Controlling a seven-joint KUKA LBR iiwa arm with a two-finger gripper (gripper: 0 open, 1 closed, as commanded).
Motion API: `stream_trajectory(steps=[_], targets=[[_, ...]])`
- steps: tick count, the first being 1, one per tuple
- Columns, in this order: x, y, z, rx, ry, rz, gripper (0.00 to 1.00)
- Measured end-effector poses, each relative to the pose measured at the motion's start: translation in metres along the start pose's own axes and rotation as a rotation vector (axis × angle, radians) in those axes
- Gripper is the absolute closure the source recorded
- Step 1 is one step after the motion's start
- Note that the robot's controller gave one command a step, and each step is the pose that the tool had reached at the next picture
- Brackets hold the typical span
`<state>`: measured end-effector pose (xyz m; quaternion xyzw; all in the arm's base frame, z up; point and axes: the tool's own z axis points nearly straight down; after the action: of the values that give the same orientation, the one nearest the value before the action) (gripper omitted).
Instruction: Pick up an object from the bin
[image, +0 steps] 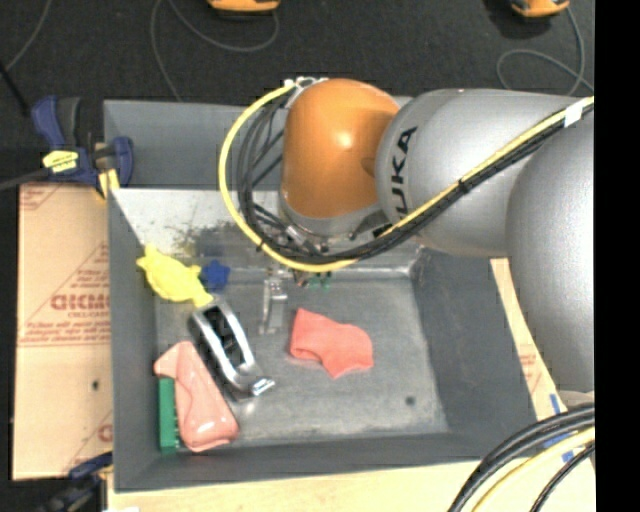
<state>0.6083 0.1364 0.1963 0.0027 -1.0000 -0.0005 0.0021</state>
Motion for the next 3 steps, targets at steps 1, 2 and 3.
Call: stream_trajectory(steps=[1, 2, 3], targets=[[-0.001, -0.001, -0.005, -0.001, -0.006, 0.002, 0.00], [0.002, -0.025, 0.041, -0.001, -0.013, -0.034, 0.00], [0.010, -0.047, 0.049, 0.002, 0.008, -0.084, 0.00]])
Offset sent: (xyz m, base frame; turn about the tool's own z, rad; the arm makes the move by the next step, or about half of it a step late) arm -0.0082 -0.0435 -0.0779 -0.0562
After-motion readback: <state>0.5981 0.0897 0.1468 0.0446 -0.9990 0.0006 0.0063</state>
